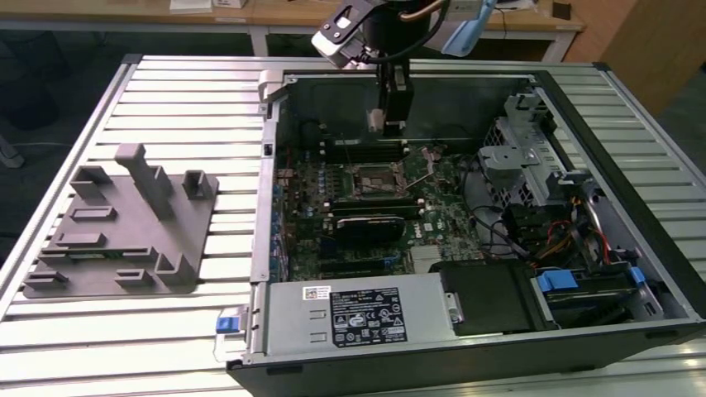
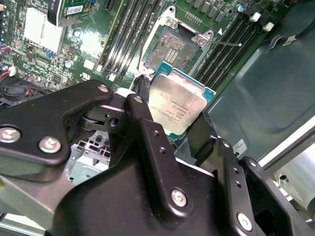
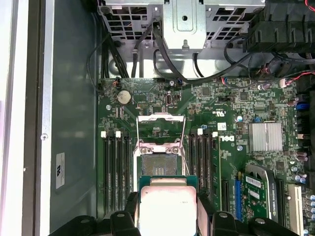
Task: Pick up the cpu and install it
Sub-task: 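Place the cpu into insertion slot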
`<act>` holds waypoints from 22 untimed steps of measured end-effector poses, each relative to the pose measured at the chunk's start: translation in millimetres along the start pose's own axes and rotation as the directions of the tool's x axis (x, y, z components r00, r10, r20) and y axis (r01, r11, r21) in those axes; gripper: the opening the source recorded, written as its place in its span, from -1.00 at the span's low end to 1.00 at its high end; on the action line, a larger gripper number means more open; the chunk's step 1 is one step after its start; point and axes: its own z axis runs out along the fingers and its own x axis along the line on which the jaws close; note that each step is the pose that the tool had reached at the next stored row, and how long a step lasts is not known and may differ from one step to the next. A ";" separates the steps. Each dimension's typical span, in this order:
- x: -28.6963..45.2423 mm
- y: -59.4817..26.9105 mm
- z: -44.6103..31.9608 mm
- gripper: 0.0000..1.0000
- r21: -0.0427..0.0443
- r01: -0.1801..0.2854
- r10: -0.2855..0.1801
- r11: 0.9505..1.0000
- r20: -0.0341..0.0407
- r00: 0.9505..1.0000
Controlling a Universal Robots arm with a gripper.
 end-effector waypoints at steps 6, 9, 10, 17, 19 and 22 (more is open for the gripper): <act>0.0 -0.1 1.2 0.09 0.000 0.000 0.000 1.000 0.000 1.000; 0.0 -0.1 1.8 0.09 0.000 0.000 0.000 1.000 0.000 1.000; 0.1 -0.1 2.0 0.09 0.000 0.000 0.000 1.000 0.000 1.000; 0.1 -0.3 4.2 0.09 0.000 0.000 0.000 1.000 0.000 1.000; 0.1 -0.3 4.9 0.09 0.000 0.001 -0.001 1.000 0.000 1.000; 0.1 -0.4 5.7 0.09 0.000 0.006 -0.006 1.000 0.000 1.000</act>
